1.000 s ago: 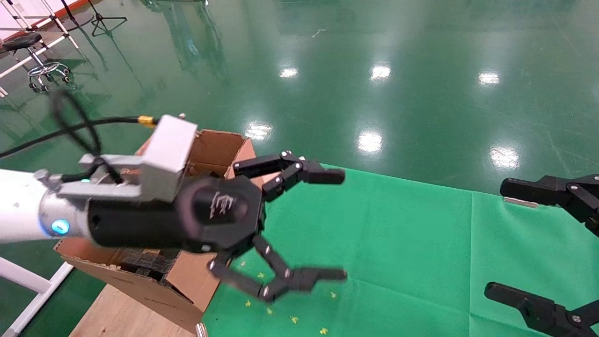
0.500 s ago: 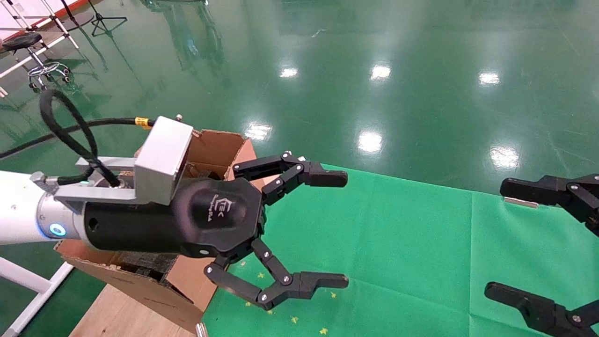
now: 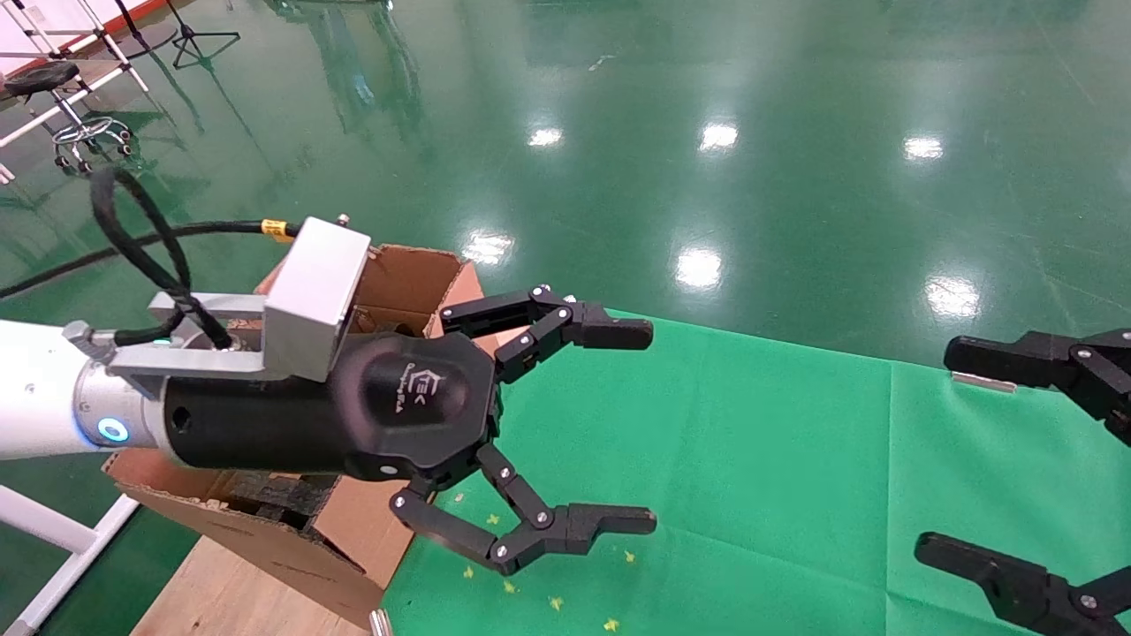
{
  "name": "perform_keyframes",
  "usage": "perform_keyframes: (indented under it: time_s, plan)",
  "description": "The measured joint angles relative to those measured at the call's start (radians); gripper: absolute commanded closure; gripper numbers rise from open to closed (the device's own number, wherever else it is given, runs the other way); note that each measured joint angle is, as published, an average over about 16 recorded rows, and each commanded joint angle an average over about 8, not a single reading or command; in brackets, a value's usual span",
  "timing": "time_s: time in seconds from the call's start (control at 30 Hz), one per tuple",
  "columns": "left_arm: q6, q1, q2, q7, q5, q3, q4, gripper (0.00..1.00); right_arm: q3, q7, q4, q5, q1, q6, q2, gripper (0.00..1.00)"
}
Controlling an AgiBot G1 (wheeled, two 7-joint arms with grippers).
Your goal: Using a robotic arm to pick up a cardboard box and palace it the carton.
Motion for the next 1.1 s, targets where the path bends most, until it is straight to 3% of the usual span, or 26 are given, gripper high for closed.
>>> perform_keyframes:
  time_s: [1.1]
  plan:
    - [-0.002, -0.003, -0.001, -0.001, 0.005, 0.002, 0.003, 0.0, 0.0, 0.0, 0.0, 0.0, 0.0, 0.0, 0.0, 0.0]
